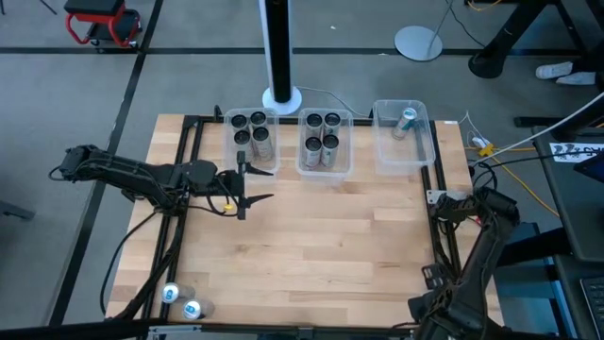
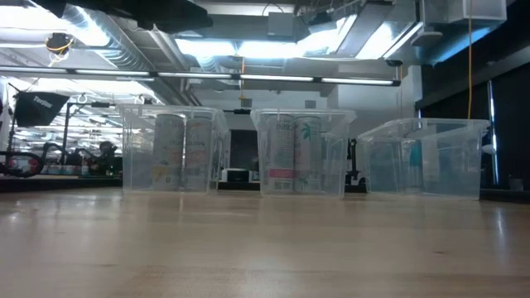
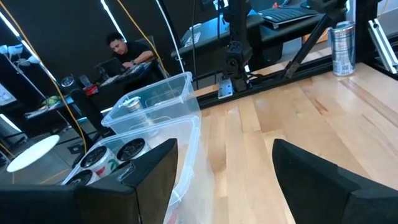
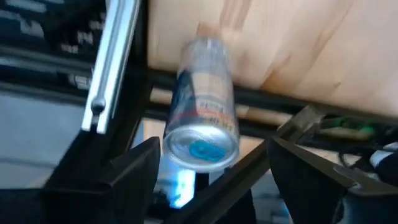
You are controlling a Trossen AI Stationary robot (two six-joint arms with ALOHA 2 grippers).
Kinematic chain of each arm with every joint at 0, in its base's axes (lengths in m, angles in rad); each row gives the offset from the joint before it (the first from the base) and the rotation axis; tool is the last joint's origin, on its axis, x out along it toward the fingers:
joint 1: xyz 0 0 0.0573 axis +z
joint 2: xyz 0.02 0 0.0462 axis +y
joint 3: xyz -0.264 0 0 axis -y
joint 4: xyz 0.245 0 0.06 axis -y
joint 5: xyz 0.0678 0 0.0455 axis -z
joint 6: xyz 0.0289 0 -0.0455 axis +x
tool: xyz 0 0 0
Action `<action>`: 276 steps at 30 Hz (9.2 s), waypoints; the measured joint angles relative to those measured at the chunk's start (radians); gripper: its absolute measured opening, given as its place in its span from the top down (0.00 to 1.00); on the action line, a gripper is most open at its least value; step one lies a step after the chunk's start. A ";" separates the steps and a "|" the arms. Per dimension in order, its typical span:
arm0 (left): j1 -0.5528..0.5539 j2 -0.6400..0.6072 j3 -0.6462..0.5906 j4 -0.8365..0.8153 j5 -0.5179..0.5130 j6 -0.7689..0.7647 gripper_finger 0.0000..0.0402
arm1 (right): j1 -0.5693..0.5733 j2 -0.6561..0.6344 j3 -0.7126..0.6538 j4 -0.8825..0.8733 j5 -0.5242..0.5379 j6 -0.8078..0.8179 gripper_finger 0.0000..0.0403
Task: Sort soda cans
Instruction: Put the far right white and blue soda can into the right transparent bin, then put the right white and blue soda can into the right transparent bin
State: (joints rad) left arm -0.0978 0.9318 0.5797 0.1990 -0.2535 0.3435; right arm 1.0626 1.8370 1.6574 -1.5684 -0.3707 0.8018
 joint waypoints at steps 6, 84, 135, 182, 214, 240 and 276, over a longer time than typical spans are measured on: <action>0.000 0.000 0.000 0.000 0.000 0.003 0.37 | -0.002 0.000 -0.056 0.028 -0.016 -0.028 0.26; 0.000 0.000 0.000 -0.015 0.000 -0.026 0.37 | -1.065 -0.314 -0.059 -0.002 1.076 -1.555 0.42; 0.000 0.000 0.000 -0.063 0.000 -0.082 0.37 | -1.774 -0.096 -0.232 0.413 1.093 -2.535 0.42; 0.000 0.000 0.000 -0.052 0.000 -0.085 0.37 | -1.759 -0.299 -0.316 0.466 1.041 -2.379 0.33; -0.129 0.205 0.182 -0.336 -0.076 -0.489 0.44 | -0.766 -0.611 -0.832 1.138 0.848 -1.957 0.33; -0.667 0.390 0.702 -0.756 -0.193 -0.910 0.52 | -0.623 -0.607 -1.343 2.115 0.848 -1.830 0.33; -0.610 0.711 0.942 -0.938 -0.087 -0.905 0.17 | -0.623 -0.288 -1.299 2.286 0.849 -1.651 0.33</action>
State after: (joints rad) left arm -0.7080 1.6428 1.5217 -0.7386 -0.3404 -0.5612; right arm 0.4393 1.5488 0.3589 0.7176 0.4786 -0.8494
